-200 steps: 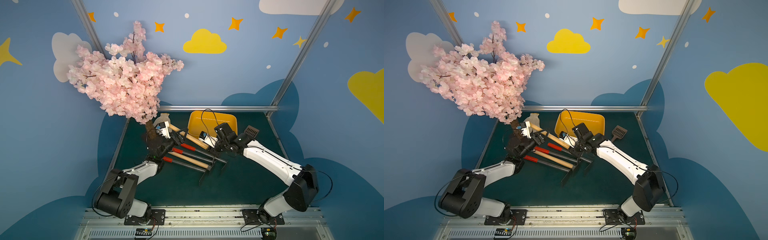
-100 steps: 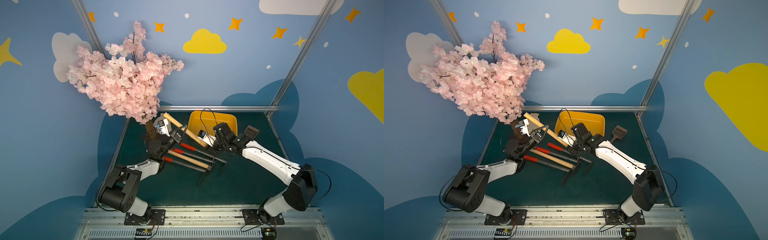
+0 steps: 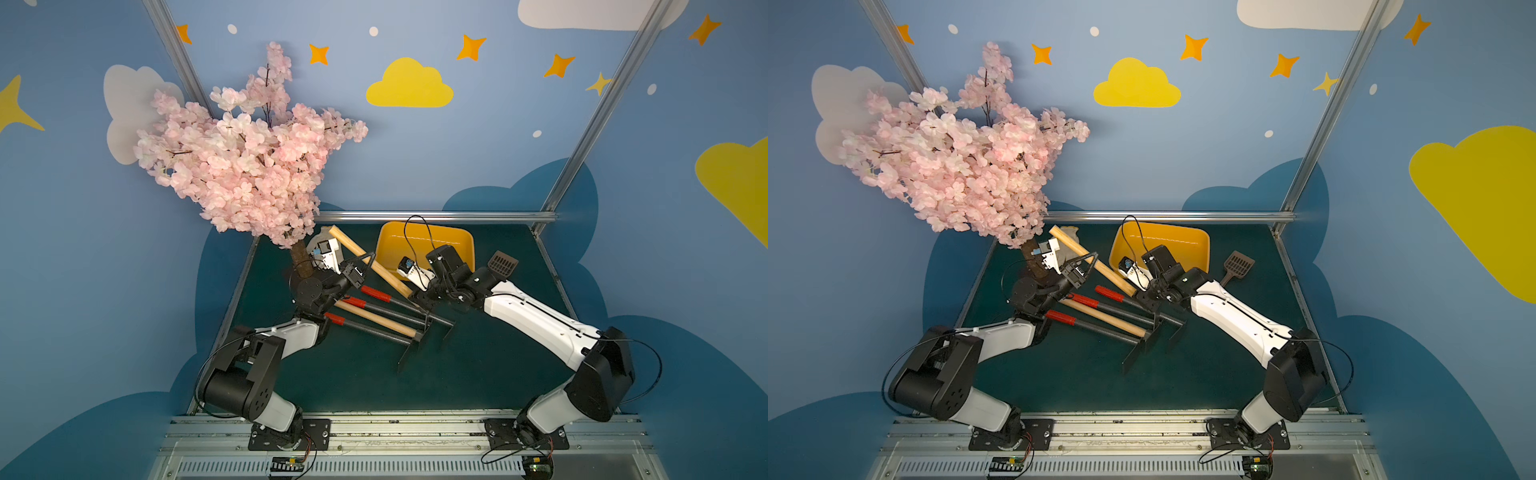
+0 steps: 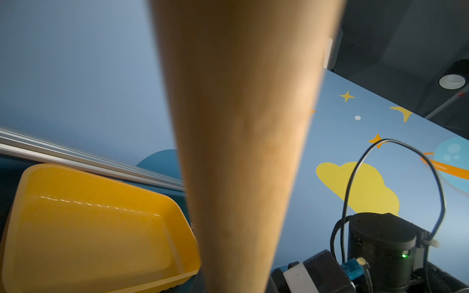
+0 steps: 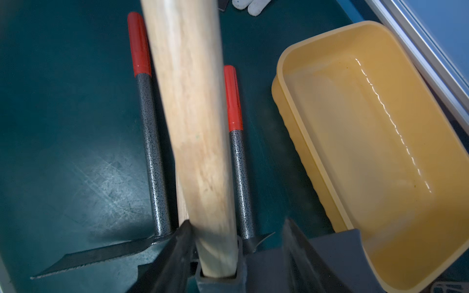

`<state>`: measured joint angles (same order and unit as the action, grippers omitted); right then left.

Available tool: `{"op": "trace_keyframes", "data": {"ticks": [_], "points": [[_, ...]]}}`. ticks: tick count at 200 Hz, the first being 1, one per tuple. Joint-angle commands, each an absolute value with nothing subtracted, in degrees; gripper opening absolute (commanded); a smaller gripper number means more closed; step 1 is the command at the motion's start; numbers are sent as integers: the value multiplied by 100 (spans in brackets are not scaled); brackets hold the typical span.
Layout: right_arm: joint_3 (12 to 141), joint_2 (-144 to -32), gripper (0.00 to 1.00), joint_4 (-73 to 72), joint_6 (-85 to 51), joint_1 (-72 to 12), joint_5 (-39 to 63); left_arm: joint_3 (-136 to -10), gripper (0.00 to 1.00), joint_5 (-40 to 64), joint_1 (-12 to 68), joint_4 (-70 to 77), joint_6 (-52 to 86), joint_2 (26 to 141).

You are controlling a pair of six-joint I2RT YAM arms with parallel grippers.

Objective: Put the small hoe into the storage box
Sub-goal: Pick up the hoe from the center of the board.

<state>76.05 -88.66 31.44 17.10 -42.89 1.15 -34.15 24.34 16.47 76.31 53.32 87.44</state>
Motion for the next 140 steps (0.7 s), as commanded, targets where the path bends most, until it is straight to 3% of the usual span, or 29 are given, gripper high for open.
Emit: {"op": "trace_keyframes", "data": {"ticks": [1,35,71,99,140], "points": [[7799,-8496,59,3247,1097,-3965,233,-3753,3,2914,1559,8008,5105,8690],[7980,-8209,64,3343,-65,-2904,1043,-4203,3,3718,1418,8007,4974,8709],[8287,-8604,61,3590,-971,-1914,2362,-4533,3,4187,1259,8006,4975,8754],[8464,-9291,53,3663,-1376,-1791,3888,-4617,3,4208,1212,8007,4957,8796],[8281,-9961,46,3093,-2017,-2244,4560,-4683,3,4210,1170,7952,4884,8729]]}}
